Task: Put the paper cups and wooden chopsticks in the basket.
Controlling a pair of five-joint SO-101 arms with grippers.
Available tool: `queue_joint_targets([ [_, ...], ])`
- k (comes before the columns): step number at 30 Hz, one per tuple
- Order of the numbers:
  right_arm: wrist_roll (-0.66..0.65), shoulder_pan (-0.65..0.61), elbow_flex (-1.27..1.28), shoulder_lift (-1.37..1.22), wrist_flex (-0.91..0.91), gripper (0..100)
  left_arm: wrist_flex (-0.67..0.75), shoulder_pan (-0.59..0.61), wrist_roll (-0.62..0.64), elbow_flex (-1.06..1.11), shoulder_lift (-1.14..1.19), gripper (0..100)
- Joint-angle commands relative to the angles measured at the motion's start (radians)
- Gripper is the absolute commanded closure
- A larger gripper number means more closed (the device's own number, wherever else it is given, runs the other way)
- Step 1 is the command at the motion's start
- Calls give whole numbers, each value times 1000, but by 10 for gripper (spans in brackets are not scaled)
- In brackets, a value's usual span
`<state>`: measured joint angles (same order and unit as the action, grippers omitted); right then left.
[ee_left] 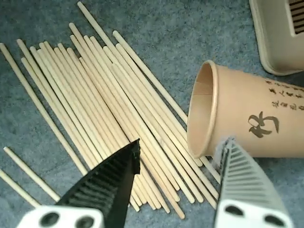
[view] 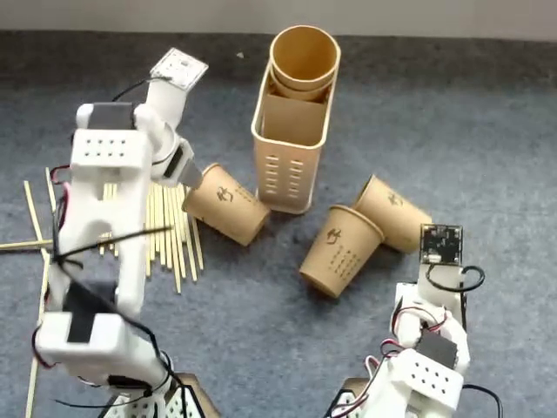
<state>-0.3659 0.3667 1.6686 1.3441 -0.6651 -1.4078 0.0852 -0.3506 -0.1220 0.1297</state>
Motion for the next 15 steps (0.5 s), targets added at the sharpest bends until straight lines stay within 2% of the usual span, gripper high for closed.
queue_joint_targets([
  [1,-14,-21,45,12,-4,821,-11,-56,-18,-88,82,713],
  [9,-14,-21,44,12,-4,821,-14,-93,-68,-88,225,716],
  [15,-14,-21,44,12,-4,821,-72,-105,-97,-97,277,716],
])
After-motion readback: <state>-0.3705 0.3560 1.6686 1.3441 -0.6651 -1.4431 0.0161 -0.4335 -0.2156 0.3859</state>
